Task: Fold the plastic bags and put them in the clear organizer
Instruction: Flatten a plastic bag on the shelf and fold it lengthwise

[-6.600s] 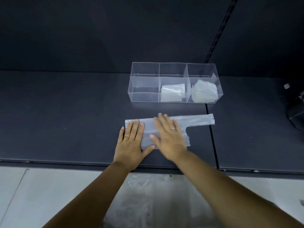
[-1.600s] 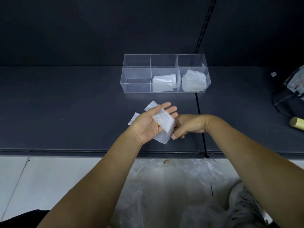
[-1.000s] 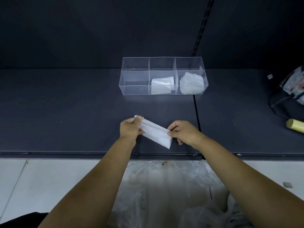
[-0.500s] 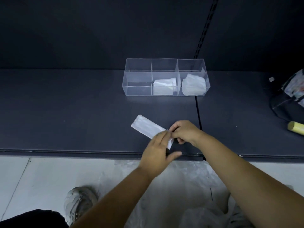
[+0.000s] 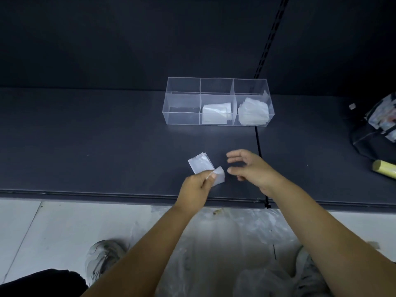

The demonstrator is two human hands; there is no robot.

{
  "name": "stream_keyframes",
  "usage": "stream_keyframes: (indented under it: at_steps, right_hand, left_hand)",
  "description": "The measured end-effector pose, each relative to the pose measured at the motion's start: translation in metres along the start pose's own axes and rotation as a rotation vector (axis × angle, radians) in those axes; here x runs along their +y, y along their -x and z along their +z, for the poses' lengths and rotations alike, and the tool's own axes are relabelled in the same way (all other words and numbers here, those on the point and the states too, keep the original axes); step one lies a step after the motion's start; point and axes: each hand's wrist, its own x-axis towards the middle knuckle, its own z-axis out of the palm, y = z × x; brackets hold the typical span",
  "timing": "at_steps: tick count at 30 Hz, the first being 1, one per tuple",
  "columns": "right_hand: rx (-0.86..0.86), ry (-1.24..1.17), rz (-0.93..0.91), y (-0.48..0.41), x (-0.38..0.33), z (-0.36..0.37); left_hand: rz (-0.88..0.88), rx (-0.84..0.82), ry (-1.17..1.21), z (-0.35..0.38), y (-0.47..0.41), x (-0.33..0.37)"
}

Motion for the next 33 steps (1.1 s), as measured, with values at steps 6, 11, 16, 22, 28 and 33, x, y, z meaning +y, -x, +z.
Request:
stream_keyframes:
  at_steps: [6,11,16,22,28,33]
  right_hand:
    - [-0.027,-0.019,-0.039,-0.01,0.019,0.033]
    - [0.197,0.058,-0.022,-0.025,0.022,0.049]
    - [0.302,0.129,0.024,-0.032,0.018,0.056]
    - [0.282,0.2,0.051,-0.037,0.012,0.055]
    - [0.311,0.268,0.003,-0.029,0.011,0.06]
    - [0.425,0.404,-0.072,-0.012,0.024,0.077]
  left_hand:
    - [-0.366,-0.016,0.529,-0.016,-0.026,-0.004]
    - [-0.474,0.078,0.643,-0.015,-0.037,-0.005]
    - [-0.364,0.416,0.279,-0.018,-0.04,-0.013]
    - [0.434,0.218,-0.63,-0.006,-0.032,-0.023]
    - [0.15,-0.106,-0.918,-0.008,-0.026,-0.05]
    - [0.071,-0.139,-0.924,-0.011,-0.024,-0.048]
